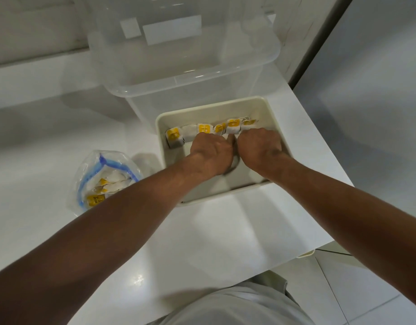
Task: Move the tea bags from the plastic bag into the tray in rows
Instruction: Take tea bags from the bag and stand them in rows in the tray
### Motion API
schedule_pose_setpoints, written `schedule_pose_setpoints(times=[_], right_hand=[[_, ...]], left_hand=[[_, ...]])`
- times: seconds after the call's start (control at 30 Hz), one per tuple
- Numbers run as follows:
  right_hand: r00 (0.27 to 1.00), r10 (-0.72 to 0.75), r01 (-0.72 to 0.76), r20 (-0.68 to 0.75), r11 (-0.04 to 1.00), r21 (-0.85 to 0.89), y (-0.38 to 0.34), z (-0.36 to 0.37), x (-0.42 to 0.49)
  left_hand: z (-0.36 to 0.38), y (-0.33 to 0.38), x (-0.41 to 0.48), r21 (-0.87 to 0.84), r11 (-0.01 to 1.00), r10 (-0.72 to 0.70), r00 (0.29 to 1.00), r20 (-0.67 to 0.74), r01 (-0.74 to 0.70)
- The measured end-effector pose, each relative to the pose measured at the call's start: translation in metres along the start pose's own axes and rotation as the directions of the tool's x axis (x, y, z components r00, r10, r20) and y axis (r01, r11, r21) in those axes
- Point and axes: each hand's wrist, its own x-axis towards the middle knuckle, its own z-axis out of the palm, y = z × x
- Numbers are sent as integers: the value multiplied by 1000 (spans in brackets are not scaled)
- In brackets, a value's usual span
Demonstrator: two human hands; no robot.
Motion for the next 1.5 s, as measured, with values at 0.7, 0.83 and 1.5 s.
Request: schedule_pose_setpoints(times=[0.7,0.83,1.5], right_hand=[[997,-51,55,-57,996,74,-7,7,3],[996,-57,62,-65,995,78,-6,11,11],[977,-210,164,-43,603,781,19,-1,-21]], left_hand=[[-13,-20,-17,-82,989,-119,992,47,123],[-9,-24,-11,-71,986,-143,986,83,149],[-52,-68,-80,-631,769,-97,995,40,100]])
